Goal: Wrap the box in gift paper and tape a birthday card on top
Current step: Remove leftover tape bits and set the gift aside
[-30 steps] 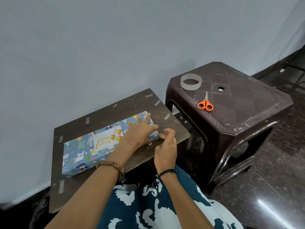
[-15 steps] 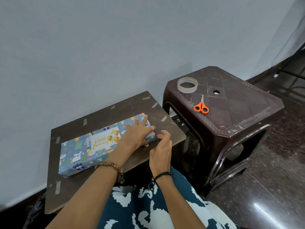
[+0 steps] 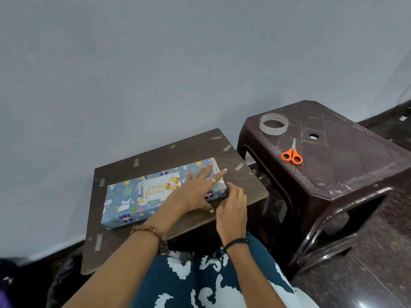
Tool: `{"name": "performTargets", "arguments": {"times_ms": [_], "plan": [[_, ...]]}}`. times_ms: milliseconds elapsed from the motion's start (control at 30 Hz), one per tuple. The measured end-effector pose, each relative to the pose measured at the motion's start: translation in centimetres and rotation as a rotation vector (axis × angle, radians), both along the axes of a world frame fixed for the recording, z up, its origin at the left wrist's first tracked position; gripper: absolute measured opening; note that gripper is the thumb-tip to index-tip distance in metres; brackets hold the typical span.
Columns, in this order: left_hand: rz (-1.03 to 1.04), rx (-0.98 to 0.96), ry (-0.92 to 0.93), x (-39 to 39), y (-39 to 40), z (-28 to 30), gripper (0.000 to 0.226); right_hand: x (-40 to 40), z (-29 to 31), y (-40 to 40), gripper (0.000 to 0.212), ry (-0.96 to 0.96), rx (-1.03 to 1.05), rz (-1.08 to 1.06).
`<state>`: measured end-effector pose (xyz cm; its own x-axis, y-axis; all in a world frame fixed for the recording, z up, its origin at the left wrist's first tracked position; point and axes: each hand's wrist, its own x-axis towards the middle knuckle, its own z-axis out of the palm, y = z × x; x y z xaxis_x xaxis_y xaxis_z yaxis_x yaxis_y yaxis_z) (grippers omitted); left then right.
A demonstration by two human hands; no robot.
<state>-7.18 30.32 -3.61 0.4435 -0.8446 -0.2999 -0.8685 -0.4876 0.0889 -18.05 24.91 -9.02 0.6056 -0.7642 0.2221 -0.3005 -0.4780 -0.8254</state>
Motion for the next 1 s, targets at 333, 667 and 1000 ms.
{"name": "performTargets", "arguments": {"times_ms": [333,667,1000], "plan": [[0.359,0.096,-0.036,5.2,10.8,0.3,0.123,0.4,0.3,0.3,0.079,0.075,0.027,0.136],[0.363,-0.042,-0.16,11.2,9.1,2.3,0.116,7.2,1.1,-2.1,0.105,0.012,0.1,0.27],[0.445,-0.056,-0.068,18.4,8.0,0.5,0.113,15.7,0.5,-4.0,0.108,0.04,0.209,0.306]]}}
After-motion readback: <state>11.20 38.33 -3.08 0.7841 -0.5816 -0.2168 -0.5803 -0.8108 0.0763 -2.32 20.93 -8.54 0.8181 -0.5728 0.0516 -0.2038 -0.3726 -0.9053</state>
